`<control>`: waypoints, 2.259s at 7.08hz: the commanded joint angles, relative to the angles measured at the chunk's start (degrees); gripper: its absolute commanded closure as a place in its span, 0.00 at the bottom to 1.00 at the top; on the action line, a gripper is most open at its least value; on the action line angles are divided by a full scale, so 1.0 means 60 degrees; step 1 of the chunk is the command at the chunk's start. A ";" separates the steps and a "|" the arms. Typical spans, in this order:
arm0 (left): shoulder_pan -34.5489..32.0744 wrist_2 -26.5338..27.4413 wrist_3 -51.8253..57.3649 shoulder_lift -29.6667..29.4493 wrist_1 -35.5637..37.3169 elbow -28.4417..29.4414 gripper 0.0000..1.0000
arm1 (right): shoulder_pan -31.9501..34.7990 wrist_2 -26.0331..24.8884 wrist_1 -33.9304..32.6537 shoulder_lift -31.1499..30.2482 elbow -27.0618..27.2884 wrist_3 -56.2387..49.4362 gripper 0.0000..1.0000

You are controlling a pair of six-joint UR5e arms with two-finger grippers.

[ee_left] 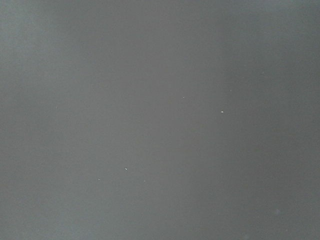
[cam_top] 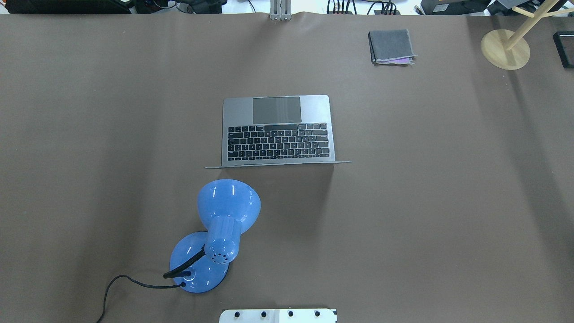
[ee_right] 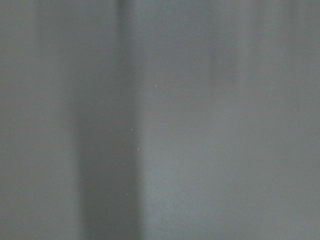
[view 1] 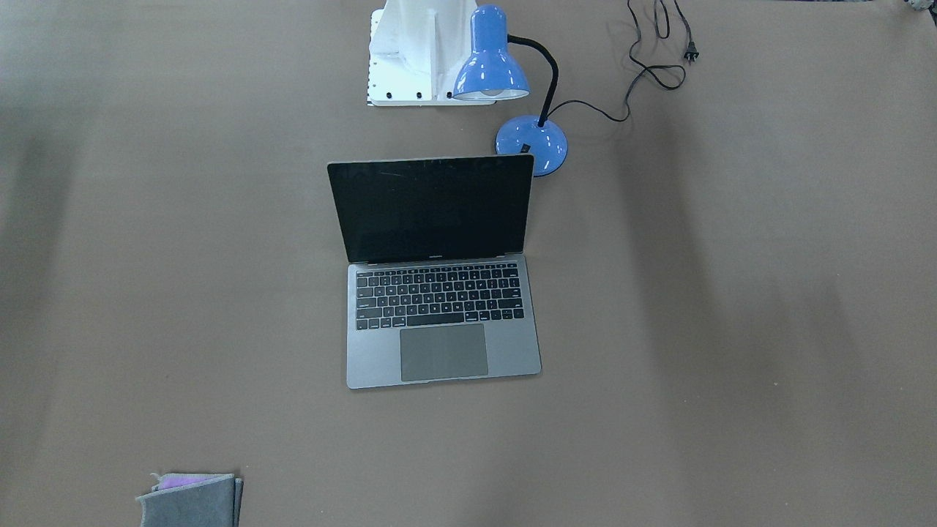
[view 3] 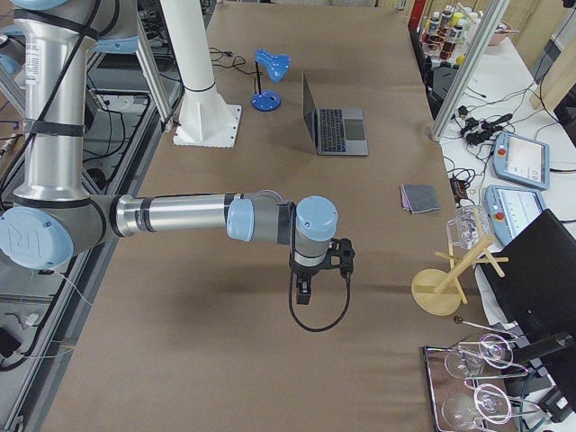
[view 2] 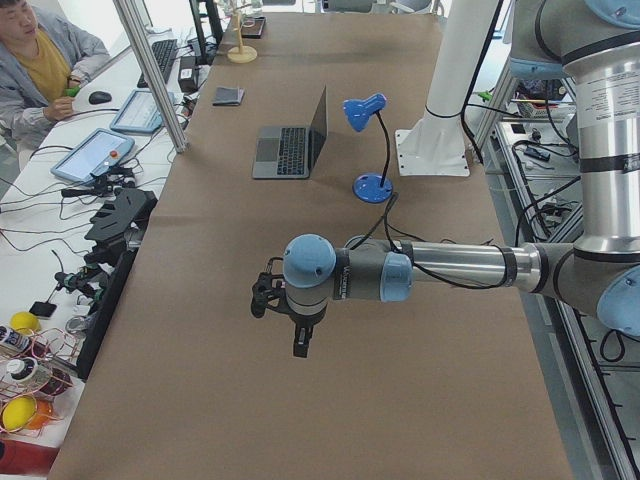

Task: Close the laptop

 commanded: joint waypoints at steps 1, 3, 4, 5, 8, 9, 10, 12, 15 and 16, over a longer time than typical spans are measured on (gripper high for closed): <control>0.0007 -0.0148 -0.0182 -0.0022 -0.0013 -0.0059 0.02 | -0.0011 0.0026 0.0524 -0.0120 -0.0075 0.0029 0.00; -0.0007 -0.0163 -0.0182 -0.0066 -0.0028 -0.0102 0.02 | 0.0003 0.0753 0.0541 -0.0339 0.0099 0.0029 0.00; -0.0036 -0.0134 -0.0429 -0.0008 -0.0013 -0.0582 0.02 | 0.0003 0.0773 0.0541 -0.0340 0.0042 0.0029 0.00; -0.0008 -0.0105 -0.0490 0.0007 -0.0013 -0.0499 0.02 | 0.0003 0.0759 0.0555 -0.0384 0.0085 0.0000 0.00; 0.0036 -0.0381 -0.1362 -0.0080 -0.0057 -0.0848 0.16 | -0.0127 0.0933 0.0584 -0.0297 0.0929 0.1090 0.04; 0.0414 -0.0687 -0.2152 -0.0154 -0.0072 -0.1155 0.36 | -0.0665 0.1079 0.0599 -0.0253 0.1762 0.2693 0.31; 0.0939 -0.0705 -0.3016 -0.0285 -0.0057 -0.1636 0.66 | -0.1497 0.1023 0.0614 -0.0006 0.2684 0.4435 0.63; 0.2213 -0.0734 -0.4628 -0.0534 -0.0072 -0.2588 1.00 | -0.2759 0.0833 0.0614 0.0580 0.3583 0.6293 1.00; 0.4920 -0.0560 -0.9849 -0.2548 -0.0057 -0.3735 1.00 | -0.5246 -0.0101 0.0599 0.2084 0.4448 0.9796 1.00; 0.5857 -0.0312 -1.1011 -0.3137 -0.0057 -0.3750 1.00 | -0.6386 -0.0744 0.0585 0.2845 0.4523 1.1192 1.00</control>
